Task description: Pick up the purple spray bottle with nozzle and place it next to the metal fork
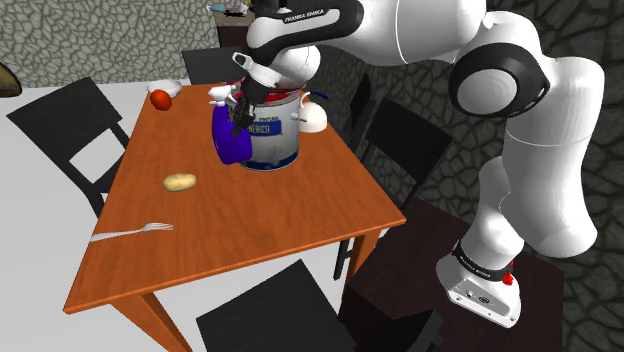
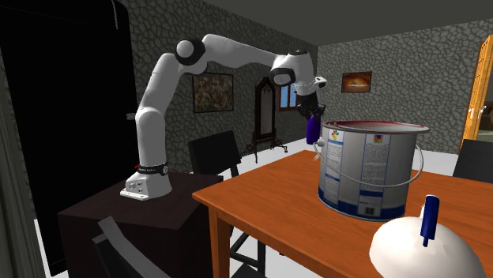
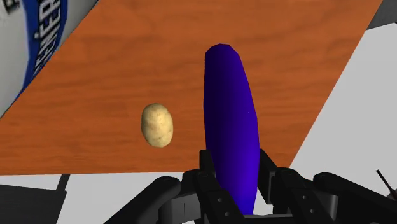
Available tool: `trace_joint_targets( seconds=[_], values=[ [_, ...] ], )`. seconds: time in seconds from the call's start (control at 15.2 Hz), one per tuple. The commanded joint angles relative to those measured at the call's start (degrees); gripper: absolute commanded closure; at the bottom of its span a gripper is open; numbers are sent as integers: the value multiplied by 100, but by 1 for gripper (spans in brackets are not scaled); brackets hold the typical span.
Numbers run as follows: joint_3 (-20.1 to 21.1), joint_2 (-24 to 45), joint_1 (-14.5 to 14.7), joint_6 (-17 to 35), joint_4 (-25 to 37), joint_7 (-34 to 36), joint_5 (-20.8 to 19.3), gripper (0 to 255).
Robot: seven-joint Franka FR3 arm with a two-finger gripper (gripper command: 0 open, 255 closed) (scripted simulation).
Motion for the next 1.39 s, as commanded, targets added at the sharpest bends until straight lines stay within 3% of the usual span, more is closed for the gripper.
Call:
trace_joint_targets(
  seconds=[0.0, 0.4, 0.73, 1.32],
  values=[
    [114, 340, 36, 80, 320, 160, 106, 255],
    [370, 1313, 79, 177, 1399, 687, 258, 255],
    [531, 2294, 23, 102, 2686, 1280, 267, 255],
    [690, 2517, 7, 528, 2430, 960, 492, 255]
  ],
)
